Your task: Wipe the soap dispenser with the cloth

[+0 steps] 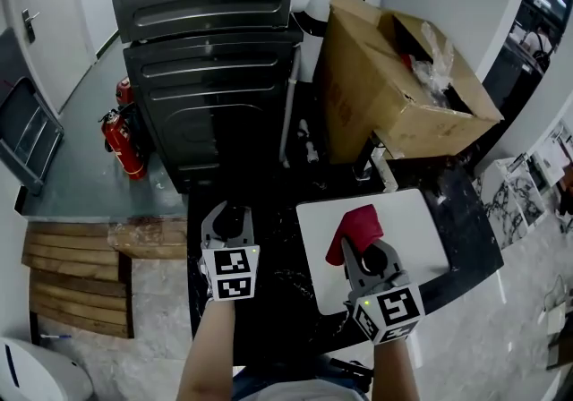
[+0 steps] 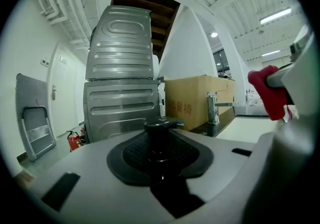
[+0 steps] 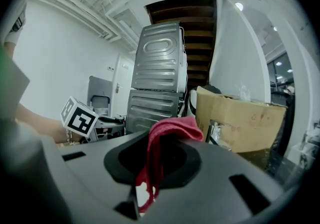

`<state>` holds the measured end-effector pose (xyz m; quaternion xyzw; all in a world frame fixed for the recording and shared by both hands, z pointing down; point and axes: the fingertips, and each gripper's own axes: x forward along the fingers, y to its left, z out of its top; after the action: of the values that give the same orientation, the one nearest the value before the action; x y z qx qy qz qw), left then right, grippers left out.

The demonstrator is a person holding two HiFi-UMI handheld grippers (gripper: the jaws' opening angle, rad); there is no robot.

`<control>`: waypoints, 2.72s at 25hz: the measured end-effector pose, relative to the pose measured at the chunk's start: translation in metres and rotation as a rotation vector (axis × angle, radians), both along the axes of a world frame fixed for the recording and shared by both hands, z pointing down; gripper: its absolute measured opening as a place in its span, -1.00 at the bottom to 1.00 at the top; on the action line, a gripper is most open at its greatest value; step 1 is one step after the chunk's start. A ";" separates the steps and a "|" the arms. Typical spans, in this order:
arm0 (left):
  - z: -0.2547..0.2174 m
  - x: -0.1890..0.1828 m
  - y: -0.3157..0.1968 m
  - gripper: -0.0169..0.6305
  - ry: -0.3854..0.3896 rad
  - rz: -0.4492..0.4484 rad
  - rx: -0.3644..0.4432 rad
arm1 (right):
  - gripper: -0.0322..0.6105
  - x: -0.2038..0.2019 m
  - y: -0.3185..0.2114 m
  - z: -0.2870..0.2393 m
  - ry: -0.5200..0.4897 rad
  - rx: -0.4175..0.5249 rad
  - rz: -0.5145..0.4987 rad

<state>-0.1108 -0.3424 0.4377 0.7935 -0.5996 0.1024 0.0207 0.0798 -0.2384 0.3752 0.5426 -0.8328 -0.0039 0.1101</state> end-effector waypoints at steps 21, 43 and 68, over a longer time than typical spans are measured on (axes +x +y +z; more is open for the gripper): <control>-0.002 0.049 0.109 -0.64 0.097 0.420 -0.012 | -0.75 -0.015 0.016 -0.004 -0.107 -0.015 -0.115; 0.003 0.063 0.128 -0.64 0.060 0.527 -0.016 | -0.75 -0.157 0.022 0.010 0.155 -0.124 -0.710; -0.001 0.029 0.124 -0.63 0.502 0.294 -0.068 | -0.75 -0.027 0.050 0.037 -0.206 -0.240 -0.335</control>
<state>-0.0817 -0.2183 0.4368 0.8713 -0.4504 -0.0751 0.1799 0.0528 -0.1882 0.4120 0.3775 -0.9125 0.1321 0.0861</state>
